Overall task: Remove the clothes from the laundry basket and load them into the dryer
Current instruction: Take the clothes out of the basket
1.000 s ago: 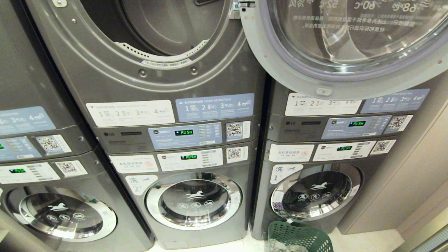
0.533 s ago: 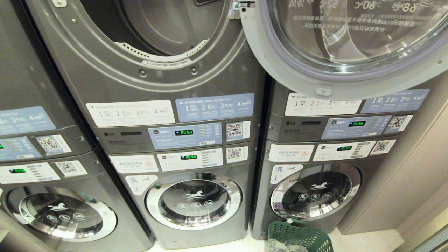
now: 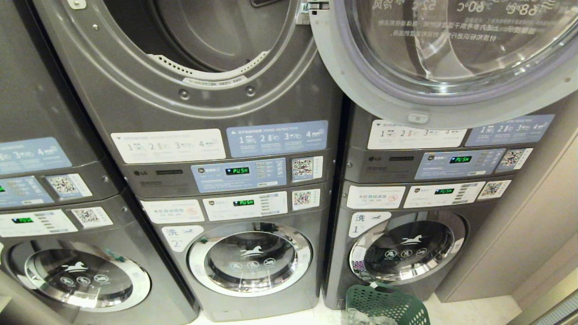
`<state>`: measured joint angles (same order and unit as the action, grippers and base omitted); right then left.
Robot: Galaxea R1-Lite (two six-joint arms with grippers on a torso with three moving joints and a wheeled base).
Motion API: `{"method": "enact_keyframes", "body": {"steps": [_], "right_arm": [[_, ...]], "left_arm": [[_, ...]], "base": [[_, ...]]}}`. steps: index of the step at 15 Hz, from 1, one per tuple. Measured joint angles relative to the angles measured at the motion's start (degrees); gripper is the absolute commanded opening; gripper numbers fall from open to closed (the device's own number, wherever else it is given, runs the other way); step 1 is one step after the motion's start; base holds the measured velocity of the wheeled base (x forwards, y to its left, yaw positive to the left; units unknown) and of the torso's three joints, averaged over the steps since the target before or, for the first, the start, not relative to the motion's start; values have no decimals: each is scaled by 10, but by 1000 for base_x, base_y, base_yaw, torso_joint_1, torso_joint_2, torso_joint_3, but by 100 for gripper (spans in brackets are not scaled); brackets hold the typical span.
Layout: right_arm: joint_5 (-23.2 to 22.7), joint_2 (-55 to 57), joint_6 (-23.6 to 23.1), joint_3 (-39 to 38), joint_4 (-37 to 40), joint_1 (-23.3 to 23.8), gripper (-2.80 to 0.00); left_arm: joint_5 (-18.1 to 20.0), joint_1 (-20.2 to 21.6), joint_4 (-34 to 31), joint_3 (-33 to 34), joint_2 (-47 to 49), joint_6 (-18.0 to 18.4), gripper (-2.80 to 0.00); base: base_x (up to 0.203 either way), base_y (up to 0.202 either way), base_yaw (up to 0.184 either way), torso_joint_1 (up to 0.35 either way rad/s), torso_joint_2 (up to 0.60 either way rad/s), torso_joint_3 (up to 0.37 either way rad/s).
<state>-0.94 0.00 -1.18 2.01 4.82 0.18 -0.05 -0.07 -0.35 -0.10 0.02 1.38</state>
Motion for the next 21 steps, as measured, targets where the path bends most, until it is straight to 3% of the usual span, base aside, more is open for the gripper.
{"method": "enact_keyframes", "body": {"steps": [21], "right_arm": [[0, 0, -3, -1, 0, 0, -280]], "left_arm": [[-1, 0, 3, 1, 0, -9, -280]], "base": [[0, 0, 0, -12, 25, 14]]}}
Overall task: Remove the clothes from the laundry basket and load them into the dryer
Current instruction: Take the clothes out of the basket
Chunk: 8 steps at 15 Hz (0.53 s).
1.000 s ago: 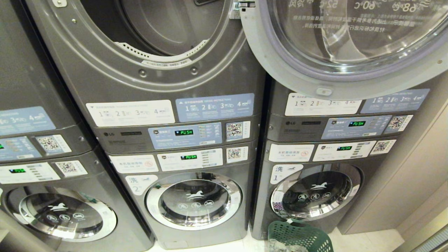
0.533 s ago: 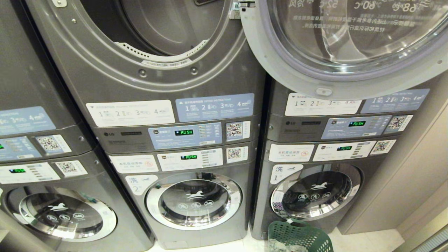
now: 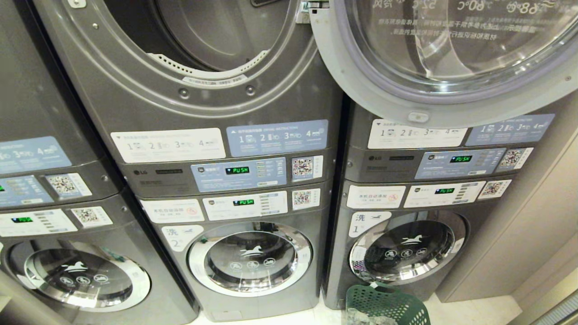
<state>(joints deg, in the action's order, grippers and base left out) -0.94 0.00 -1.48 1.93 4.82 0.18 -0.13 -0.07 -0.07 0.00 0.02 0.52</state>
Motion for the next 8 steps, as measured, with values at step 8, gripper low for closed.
{"method": "enact_keyframes", "body": {"steps": [8], "right_arm": [[2, 0, 5, 0, 0, 0, -280]], "left_arm": [[0, 0, 0, 0, 0, 0, -280]], "base": [[0, 0, 0, -52, 115, 58]]}}
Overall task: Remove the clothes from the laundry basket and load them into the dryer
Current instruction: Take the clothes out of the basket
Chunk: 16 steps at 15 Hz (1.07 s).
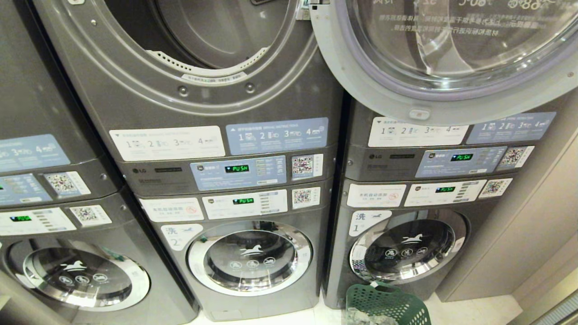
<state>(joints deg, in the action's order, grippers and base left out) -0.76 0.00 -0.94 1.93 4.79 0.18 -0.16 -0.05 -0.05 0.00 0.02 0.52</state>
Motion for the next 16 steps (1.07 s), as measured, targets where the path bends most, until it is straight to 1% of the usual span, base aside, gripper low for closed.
{"method": "enact_keyframes", "body": {"steps": [16], "right_arm": [[0, 0, -2, 0, 0, 0, -280]], "left_arm": [[0, 0, 0, 0, 0, 0, -280]], "base": [[0, 0, 0, -51, 110, 58]]}}
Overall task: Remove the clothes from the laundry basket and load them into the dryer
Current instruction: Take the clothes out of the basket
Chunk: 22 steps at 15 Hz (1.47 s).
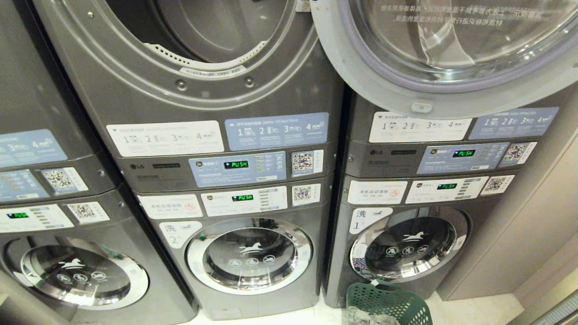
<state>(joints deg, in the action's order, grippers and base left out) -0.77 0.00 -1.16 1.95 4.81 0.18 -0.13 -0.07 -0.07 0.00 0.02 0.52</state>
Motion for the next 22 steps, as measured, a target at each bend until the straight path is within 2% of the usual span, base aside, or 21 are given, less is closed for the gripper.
{"method": "enact_keyframes", "body": {"steps": [22], "right_arm": [[0, 0, 0, 0, 0, 0, -280]], "left_arm": [[0, 0, 0, 0, 0, 0, -280]], "base": [[0, 0, 0, -62, 135, 70]]}}
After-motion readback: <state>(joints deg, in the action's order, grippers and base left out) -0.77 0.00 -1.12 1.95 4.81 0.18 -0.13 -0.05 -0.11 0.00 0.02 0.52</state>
